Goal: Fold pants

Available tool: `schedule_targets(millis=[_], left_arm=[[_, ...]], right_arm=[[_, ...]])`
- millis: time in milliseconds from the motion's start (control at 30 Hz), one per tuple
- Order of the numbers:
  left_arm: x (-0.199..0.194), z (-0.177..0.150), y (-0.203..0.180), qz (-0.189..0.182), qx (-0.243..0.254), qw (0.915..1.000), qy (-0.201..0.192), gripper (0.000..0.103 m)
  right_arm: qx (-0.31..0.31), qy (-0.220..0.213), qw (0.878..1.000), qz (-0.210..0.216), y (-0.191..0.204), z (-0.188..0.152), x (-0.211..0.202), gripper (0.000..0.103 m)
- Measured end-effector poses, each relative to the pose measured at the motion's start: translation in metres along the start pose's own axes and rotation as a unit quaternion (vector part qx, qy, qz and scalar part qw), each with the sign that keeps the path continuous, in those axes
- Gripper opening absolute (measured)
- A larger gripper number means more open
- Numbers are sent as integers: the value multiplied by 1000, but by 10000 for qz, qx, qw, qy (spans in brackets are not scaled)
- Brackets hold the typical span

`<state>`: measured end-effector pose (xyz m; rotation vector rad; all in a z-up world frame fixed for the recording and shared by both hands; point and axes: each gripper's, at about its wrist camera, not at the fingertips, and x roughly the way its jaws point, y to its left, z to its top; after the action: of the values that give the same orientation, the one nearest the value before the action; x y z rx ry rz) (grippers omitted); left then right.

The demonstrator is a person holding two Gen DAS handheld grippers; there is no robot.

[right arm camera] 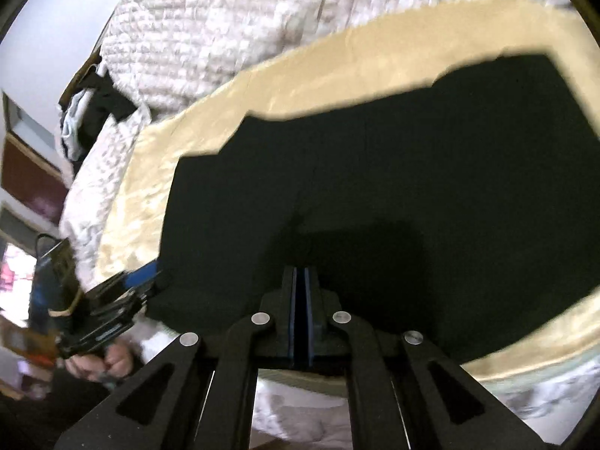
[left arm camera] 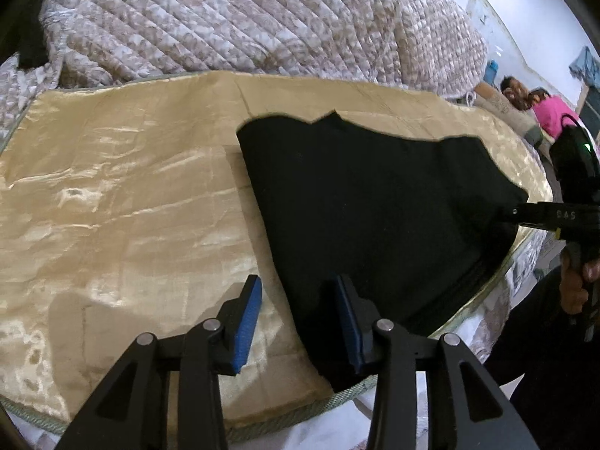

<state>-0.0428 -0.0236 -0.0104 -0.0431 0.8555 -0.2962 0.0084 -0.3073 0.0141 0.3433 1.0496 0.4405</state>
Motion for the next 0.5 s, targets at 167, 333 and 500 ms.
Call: schedule_targets(millis=[167, 333, 500], left_arm=[[-18, 7, -13, -543, -10, 9979, -340, 43], [3, -7, -25, -566, 127, 9981, 203, 43], [1, 29, -20, -458, 18, 9989, 28, 42]], right_arm=[[-443, -122, 9976, 519, 21, 0, 2, 3], [-542, 423, 9974, 237, 17, -5, 27, 3], [-674, -159, 9976, 5, 20, 20, 10, 4]])
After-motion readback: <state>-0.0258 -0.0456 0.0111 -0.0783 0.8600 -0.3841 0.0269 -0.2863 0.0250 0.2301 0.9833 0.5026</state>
